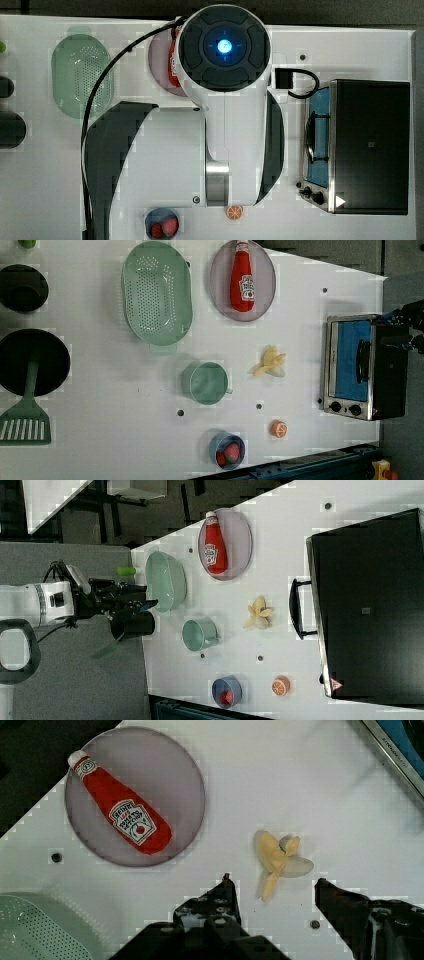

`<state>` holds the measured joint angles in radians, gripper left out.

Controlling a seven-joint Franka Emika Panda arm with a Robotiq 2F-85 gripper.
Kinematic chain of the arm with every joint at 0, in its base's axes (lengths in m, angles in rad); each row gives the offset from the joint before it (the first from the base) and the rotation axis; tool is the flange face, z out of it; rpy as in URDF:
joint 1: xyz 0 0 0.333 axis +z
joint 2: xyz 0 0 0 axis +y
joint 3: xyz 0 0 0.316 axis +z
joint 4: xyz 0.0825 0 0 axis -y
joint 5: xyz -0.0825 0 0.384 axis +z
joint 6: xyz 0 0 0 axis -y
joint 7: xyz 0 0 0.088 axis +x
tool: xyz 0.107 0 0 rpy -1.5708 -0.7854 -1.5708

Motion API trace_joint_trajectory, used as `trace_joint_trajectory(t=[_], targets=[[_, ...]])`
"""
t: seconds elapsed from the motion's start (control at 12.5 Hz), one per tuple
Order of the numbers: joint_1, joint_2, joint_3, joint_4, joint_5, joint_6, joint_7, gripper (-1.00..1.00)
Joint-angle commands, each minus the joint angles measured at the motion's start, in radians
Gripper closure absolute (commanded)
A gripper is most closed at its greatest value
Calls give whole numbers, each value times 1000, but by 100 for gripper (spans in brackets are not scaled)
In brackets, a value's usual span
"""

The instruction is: Pick Banana and place it in mug.

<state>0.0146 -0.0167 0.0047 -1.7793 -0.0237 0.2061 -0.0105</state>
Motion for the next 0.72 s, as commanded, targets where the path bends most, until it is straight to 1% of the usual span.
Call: trace_joint_trajectory(t=[0.08,0.24,0.48,0.72], targets=[[-52,-282,-53,-168,11,-156,-70,-54],[-51,-282,-53,-178,10,-156,-70,-97],[-51,-271,-53,-251,11,-123,-70,-100],[-51,-234,-52,-369,10,19,-84,-100]])
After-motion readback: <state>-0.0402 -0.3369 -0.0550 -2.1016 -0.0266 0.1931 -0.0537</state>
